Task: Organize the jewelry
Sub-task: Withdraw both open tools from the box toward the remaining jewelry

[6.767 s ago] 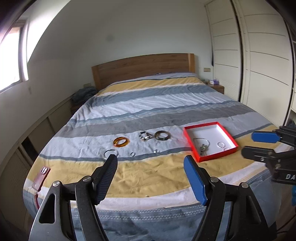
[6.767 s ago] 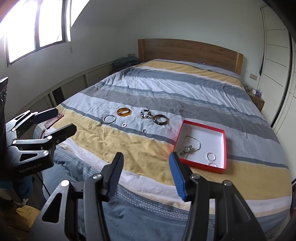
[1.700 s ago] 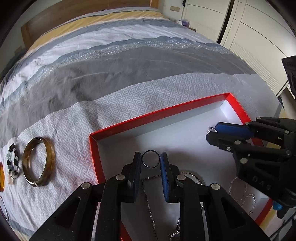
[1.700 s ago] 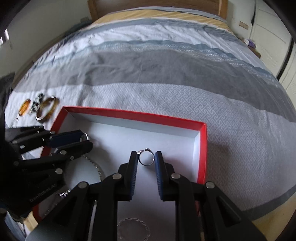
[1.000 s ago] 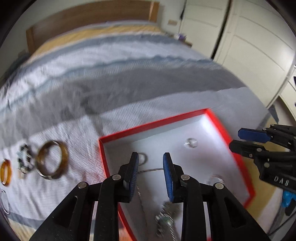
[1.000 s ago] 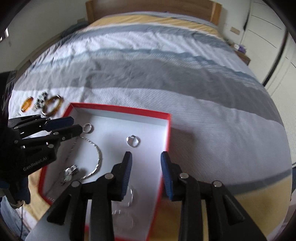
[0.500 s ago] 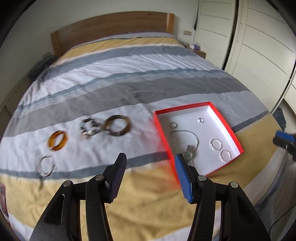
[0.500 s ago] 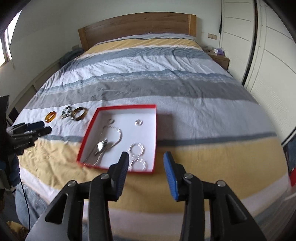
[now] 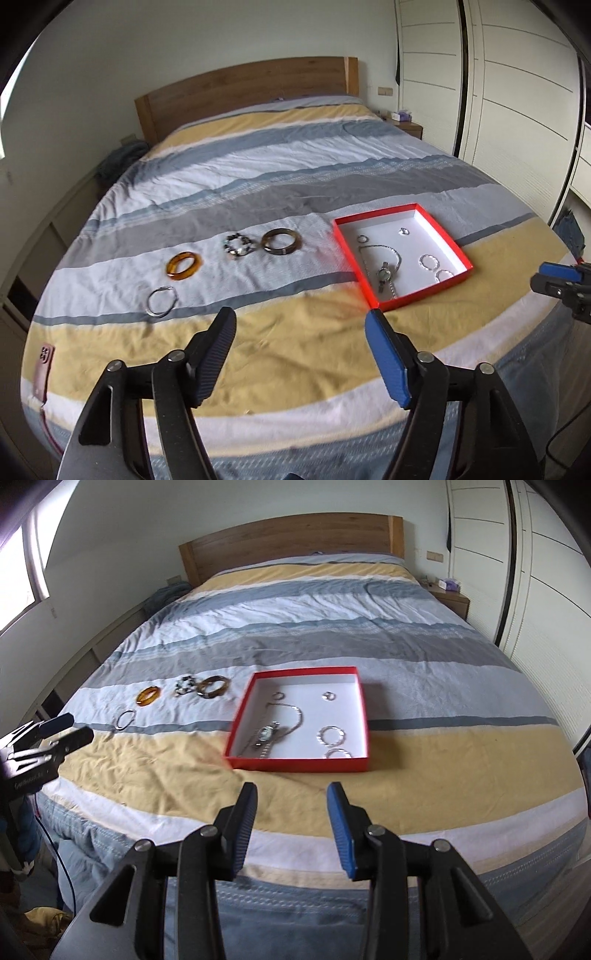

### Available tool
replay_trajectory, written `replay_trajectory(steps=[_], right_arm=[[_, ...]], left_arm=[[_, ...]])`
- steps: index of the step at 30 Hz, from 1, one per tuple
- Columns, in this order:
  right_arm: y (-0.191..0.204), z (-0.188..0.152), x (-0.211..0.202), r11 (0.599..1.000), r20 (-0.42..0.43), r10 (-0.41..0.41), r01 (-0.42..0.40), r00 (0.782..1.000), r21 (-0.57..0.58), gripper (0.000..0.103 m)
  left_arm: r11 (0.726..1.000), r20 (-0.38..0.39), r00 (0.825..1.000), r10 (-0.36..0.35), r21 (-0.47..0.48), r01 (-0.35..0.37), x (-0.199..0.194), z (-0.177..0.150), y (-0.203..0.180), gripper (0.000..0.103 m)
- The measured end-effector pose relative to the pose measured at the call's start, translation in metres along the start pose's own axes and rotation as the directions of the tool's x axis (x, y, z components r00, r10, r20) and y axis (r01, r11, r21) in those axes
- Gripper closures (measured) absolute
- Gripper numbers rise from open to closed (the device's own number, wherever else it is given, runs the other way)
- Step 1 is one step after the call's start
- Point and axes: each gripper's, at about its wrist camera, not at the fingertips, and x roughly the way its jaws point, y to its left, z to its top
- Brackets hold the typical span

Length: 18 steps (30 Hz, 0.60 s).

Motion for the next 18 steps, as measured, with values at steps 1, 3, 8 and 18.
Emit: replay_trajectory(steps=[1,3,8,18], right_arm=[[0.005,-0.001,-0.002,1.000,0.003,0.004,-0.004,1.000,-0.002,0.065],[0.016,-0.003,-0.005,1.000,0.007,0.014,-0.014,1.000,-0.012,0.065],[0.047,-0.009,-0.012,0.998,0.002,0.038,-0.038,0.999,-0.047,0.065],[0.092,-0.016,-0.031,0.991,0.007,0.048,-0.047,0.999,-0.122,0.065]], left_arm=[[1.000,0.008,1.000,0.007,-0.004,-0.007,-0.007,-0.003,0.003,0.030],[1.000,0.027,1.000,0.011,-0.019,-0.010,-0.023,-0.009,0.012,0.028],[0.998,0.065,0.997,0.028,-0.060,-0.024,-0.052,-0.020,0.031,0.026],[0.995,0.128,0.991,0.027,-0.099,-0.015,-0.088,-0.041,0.049,0.023]])
